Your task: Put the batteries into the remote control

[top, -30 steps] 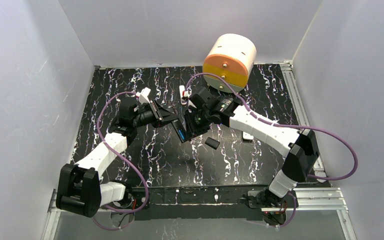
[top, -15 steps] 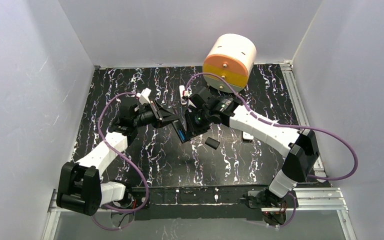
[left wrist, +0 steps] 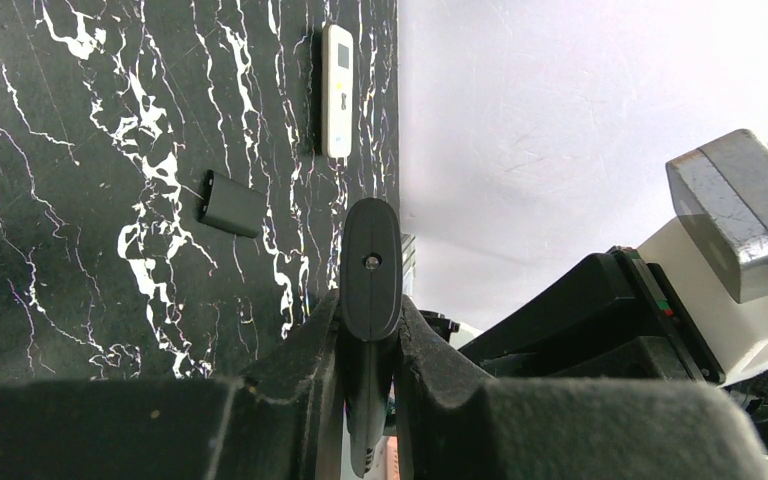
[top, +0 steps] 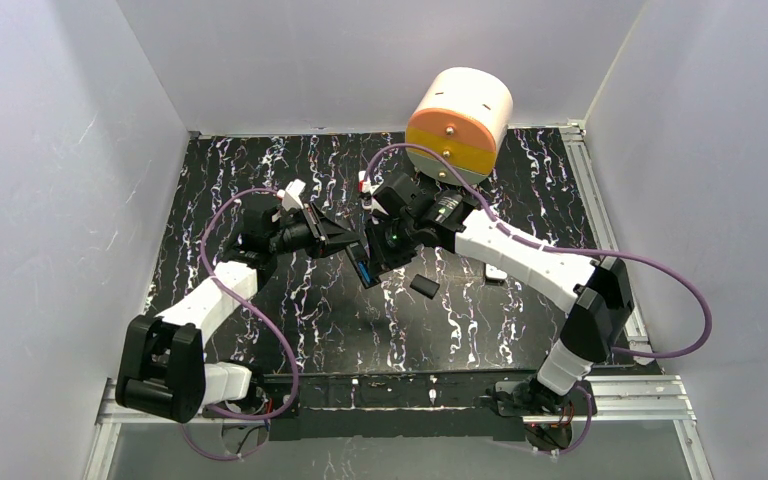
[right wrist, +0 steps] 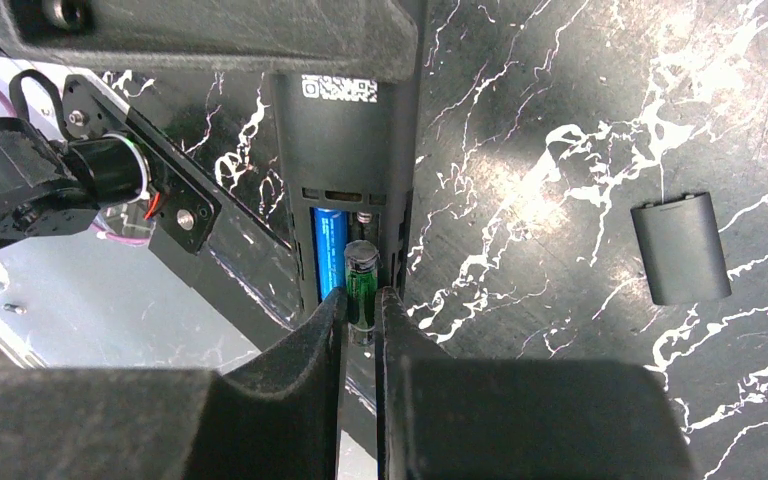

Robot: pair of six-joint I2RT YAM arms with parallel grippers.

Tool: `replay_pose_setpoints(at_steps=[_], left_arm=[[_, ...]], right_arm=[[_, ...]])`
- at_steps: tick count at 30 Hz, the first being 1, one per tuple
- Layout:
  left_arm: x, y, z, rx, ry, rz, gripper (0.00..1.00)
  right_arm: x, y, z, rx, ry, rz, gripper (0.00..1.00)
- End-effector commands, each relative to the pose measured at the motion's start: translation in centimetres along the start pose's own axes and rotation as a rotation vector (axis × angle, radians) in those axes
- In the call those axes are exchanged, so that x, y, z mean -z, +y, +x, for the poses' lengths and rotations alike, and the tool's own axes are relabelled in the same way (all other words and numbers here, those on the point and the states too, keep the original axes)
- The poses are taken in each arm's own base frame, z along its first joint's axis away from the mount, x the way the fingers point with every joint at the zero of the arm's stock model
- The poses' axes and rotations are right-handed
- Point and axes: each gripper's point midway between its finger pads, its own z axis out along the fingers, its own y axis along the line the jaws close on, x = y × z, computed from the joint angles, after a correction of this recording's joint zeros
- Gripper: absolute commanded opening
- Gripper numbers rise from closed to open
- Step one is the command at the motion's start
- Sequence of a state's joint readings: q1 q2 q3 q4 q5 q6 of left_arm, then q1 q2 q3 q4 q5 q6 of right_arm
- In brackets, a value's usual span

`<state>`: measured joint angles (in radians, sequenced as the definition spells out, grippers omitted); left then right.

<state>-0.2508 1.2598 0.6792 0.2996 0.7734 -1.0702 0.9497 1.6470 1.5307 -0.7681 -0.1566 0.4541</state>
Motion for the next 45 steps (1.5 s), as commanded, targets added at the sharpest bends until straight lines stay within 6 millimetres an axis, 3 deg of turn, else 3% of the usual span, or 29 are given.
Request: replay_pose_setpoints(at_steps=[1,18,30,36,41,45], left_arm=[[0.3,-2.0,0.2,-0.013,0.029,0.058,0.00],[0.4,-2.3,0.3,0.002,0.038,0.064,0.00],[0.5,-2.9,0.2,-0.001,0.036,0.076,0.00],[0.8,-3.4,-0.1,0.001,0.029,0.086,0.00],[1.0,-4.0,-0.2,0.005,0.024,0.097,0.00],[1.4,-5.3,-0.5,0.012,0.009,0.120,0.00]], right_arm=[[-0.1,0.1,-0.7,0.031,-0.003,0.020,0.20],[-0.1,0.5,-0.8,0.026,-0.002,0.017,0.31],[2.0,0.9,-2.5,-0.009,-0.101,0.031,0.38],[4.6,1.7,-4.4,-0.048,-0.219,-0.025,0.50],[5.3,1.7,-4.9,-0.150,-0.291,-0.112,0.57],[6.7,1.7,-6.2,-0.271,-0.442,-0.170,0.75]])
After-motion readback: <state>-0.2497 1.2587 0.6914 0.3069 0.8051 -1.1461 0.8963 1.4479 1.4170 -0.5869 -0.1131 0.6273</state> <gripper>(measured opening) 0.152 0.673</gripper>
